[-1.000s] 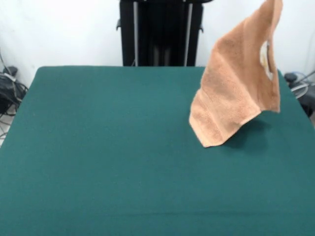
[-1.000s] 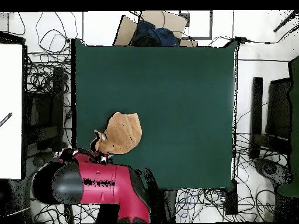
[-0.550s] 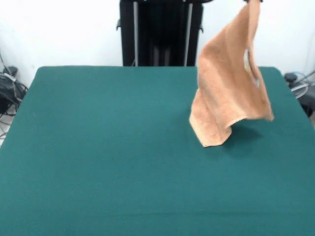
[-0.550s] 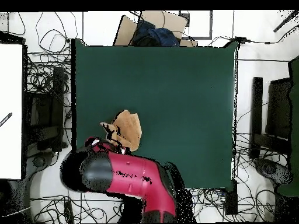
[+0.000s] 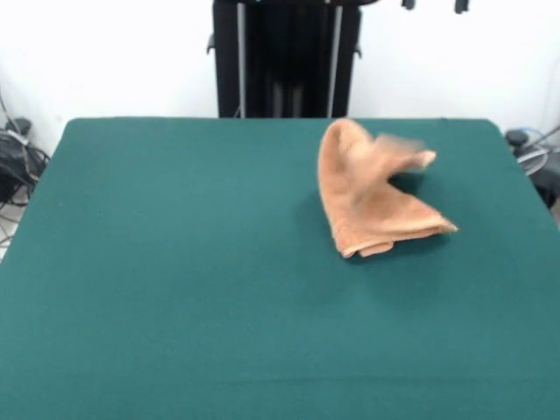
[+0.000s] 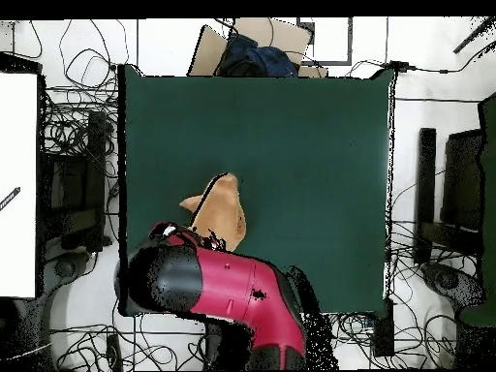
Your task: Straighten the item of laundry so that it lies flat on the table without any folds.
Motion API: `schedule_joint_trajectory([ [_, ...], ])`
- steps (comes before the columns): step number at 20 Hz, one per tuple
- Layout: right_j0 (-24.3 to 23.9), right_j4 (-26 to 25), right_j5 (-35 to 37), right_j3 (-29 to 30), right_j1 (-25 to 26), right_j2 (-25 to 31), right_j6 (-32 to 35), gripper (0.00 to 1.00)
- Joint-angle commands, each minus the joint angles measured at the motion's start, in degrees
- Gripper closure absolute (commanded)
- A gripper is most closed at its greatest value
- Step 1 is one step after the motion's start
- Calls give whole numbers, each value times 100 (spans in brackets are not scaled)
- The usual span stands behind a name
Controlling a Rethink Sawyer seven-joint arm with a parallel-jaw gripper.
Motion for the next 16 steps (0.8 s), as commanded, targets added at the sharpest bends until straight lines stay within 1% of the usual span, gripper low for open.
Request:
schedule_joint_trajectory([
  [1, -4, -43, -406, 191, 352, 573, 354, 0],
  [7, -137, -26, -960, 310, 533, 744, 352, 0],
  [11, -455, 15, -1475, 388, 779, 1093, 150, 0],
  [12, -405, -157, -1627, 287, 898, 1011, 251, 0],
  [14, -95, -620, -1766, -123, 1211, 550, 507, 0],
  [16, 27, -732, -2021, -275, 1464, 361, 626, 0],
])
